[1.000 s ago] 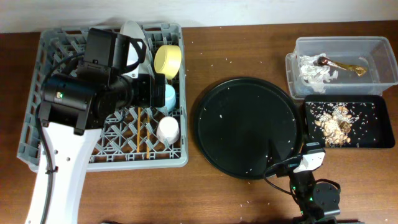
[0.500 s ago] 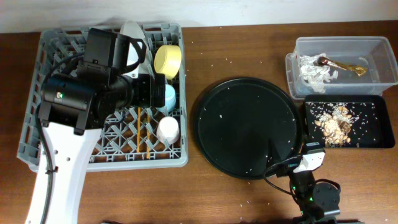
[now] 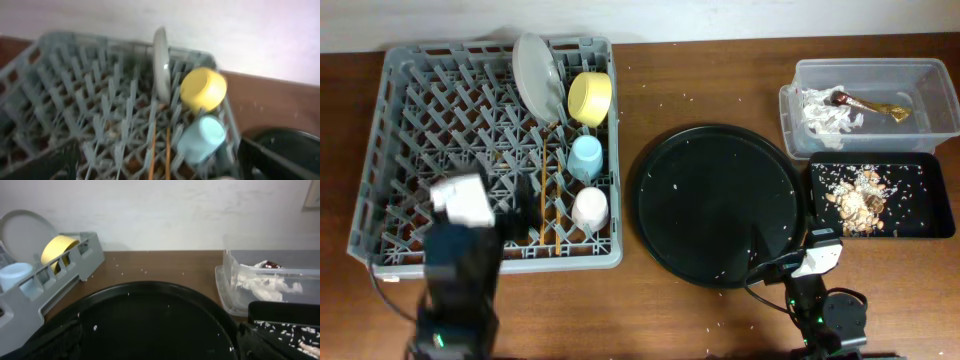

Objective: Sort waste into correct bins and load items into the dishwasher rack

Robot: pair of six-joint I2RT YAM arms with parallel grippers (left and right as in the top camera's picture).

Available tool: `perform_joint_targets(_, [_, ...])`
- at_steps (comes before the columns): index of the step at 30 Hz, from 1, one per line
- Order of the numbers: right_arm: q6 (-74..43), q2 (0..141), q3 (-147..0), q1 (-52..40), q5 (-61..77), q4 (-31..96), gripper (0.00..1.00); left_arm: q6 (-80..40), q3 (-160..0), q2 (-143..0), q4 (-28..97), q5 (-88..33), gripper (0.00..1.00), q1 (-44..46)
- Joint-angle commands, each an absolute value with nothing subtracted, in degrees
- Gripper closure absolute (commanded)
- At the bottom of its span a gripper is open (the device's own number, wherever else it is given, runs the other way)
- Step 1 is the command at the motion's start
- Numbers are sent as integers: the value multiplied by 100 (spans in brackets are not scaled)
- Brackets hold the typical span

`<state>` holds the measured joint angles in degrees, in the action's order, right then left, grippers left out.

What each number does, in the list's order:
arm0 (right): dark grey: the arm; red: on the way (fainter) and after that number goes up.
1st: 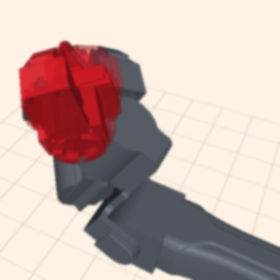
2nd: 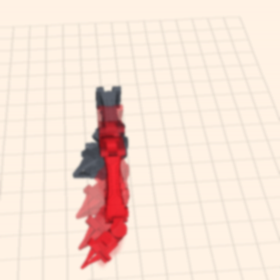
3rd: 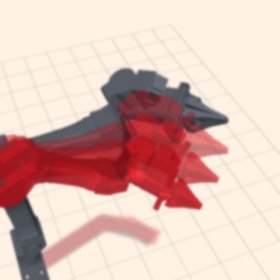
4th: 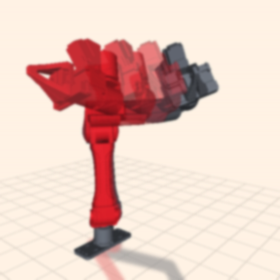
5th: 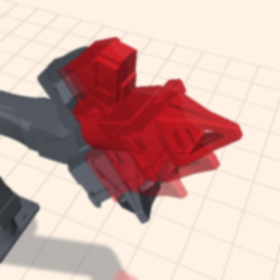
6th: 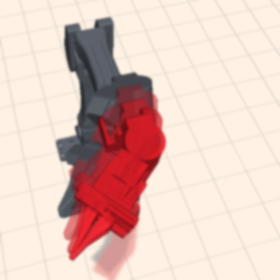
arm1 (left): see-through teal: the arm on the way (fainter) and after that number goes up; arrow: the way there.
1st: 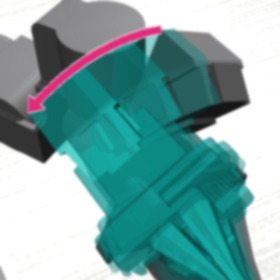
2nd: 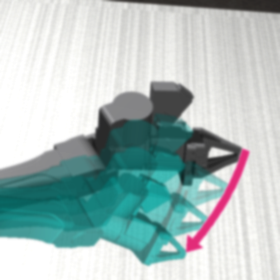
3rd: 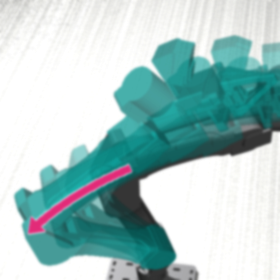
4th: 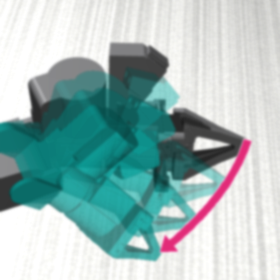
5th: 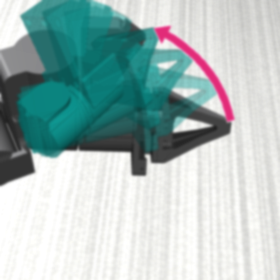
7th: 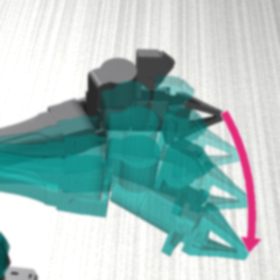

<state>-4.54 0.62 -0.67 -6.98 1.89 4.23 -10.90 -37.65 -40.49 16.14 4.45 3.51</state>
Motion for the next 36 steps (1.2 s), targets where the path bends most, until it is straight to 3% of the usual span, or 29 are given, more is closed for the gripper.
perform_joint_targets(1, [-491, 32, -32, -749, 237, 432, 2, -1055, -1841, -2257, 639, 233, 0, 84])
perform_joint_targets(4, [-491, 32, -32, -749, 237, 432, 2, -1055, -650, -834, 405, 233, 0, -12])
perform_joint_targets(8, [-491, 32, -32, -749, 237, 432, 2, -923, -47, -266, 440, 274, 0, -19])
perform_joint_targets(36, [-491, 32, -32, -749, 237, 432, 2, -591, -49, -30, 451, 252, 0, -1])
